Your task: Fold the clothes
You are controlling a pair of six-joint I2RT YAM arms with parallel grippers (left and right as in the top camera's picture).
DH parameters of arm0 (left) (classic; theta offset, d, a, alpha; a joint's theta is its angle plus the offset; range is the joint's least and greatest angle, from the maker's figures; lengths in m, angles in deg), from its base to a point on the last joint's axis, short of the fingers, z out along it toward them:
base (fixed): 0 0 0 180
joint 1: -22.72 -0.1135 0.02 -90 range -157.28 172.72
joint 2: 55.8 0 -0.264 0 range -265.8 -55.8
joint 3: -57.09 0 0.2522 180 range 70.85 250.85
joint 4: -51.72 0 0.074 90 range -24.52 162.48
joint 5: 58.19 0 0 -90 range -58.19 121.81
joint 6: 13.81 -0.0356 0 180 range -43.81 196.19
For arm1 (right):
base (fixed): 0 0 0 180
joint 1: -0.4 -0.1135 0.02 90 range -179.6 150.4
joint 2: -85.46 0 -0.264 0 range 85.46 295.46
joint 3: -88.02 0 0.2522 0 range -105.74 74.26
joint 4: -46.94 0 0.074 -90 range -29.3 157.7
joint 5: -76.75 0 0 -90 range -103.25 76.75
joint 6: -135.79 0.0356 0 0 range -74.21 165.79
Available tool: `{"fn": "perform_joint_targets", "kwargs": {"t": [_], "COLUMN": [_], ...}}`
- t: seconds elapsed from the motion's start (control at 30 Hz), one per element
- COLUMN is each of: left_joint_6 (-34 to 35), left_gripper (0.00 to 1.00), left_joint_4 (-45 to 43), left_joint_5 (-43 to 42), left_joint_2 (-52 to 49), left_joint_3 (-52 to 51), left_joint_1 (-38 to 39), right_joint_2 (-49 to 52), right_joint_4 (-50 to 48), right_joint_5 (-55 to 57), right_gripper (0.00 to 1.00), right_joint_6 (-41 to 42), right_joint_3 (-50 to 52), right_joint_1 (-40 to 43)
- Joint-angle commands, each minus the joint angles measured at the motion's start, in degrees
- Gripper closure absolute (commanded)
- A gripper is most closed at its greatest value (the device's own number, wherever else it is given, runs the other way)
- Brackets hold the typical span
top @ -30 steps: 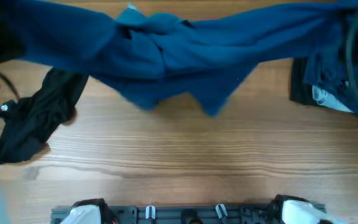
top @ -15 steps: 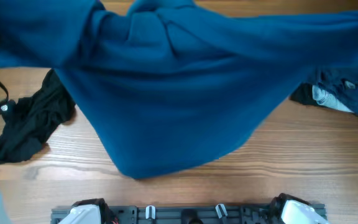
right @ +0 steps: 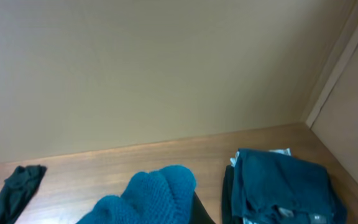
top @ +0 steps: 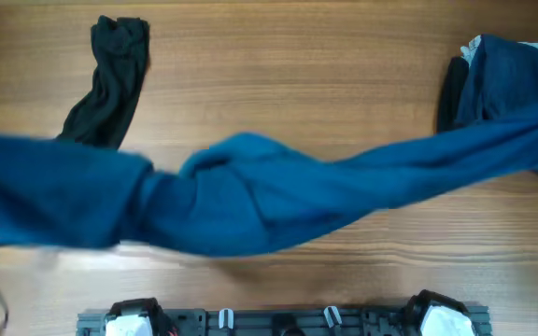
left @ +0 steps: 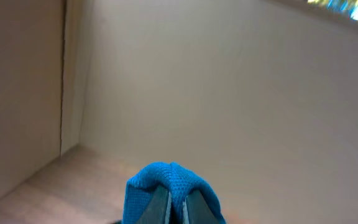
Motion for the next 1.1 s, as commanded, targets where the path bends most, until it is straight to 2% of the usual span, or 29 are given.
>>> {"fn": "perform_joint_targets", "kwargs": {"t": [0.0,0.07,0.27,0.53,0.73,0.87,0.9,0.93,0.97,1.0,1.03,1.07], "left_joint_6": [0.94,0.94,0.96,0.96,0.94,0.94,0.96,0.94,0.94,0.94,0.94,0.92], "left_gripper": [0.96,0.96,0.96,0.96,0.96,0.96,0.96,0.85,0.44,0.17,0.0,0.0], "left_joint_4": [-0.74,-1.44,-8.81,-19.65,-29.99,-33.75,-34.18,-34.53,-35.17,-35.6,-36.17,-36.2], "left_joint_5": [-0.09,-0.09,-0.11,-2.23,-2.23,-2.19,-2.19,-2.19,-2.03,-1.07,0.46,1.49], "left_joint_2": [-9.09,-13.16,-30.97,-51.32,-61.59,-66.18,-66.86,-67.43,-68.22,-68.41,-68.52,-68.3], "left_joint_3": [-0.5,-0.5,-0.5,-0.5,-0.5,-0.5,-0.5,-0.5,-0.5,-0.5,-0.5,-0.44], "left_joint_1": [-0.37,-0.37,-0.35,1.75,5.73,7.17,7.28,7.3,7.3,7.23,7.13,7.13], "right_joint_2": [5.18,8.46,26.64,51.12,65.79,70.82,71.58,72.11,72.26,72.3,71.65,70.97], "right_joint_4": [-2.8,-3.76,-6.99,-15.96,-26.91,-30.34,-31.01,-31.74,-32.81,-34.18,-35.17,-35.6], "right_joint_5": [1.01,0.83,-6.91,-8.41,-5.46,-4.92,-4.9,-4.42,-3.37,-2.51,-2.56,-2.62], "right_gripper": [0.96,0.96,0.96,0.96,0.96,0.96,0.96,0.95,0.71,0.29,0.01,0.0], "right_joint_6": [-0.2,-0.26,-0.44,-2.36,-1.27,-0.22,-0.2,-0.22,-0.24,-0.2,-0.15,0.31], "right_joint_3": [-0.26,-0.26,-0.26,-0.26,-0.26,-0.24,-0.24,-0.24,-0.24,-0.24,-0.26,-0.28], "right_joint_1": [0.5,0.5,0.46,-5.97,-10.49,-10.71,-10.71,-10.69,-10.71,-10.69,-10.51,-10.34]}}
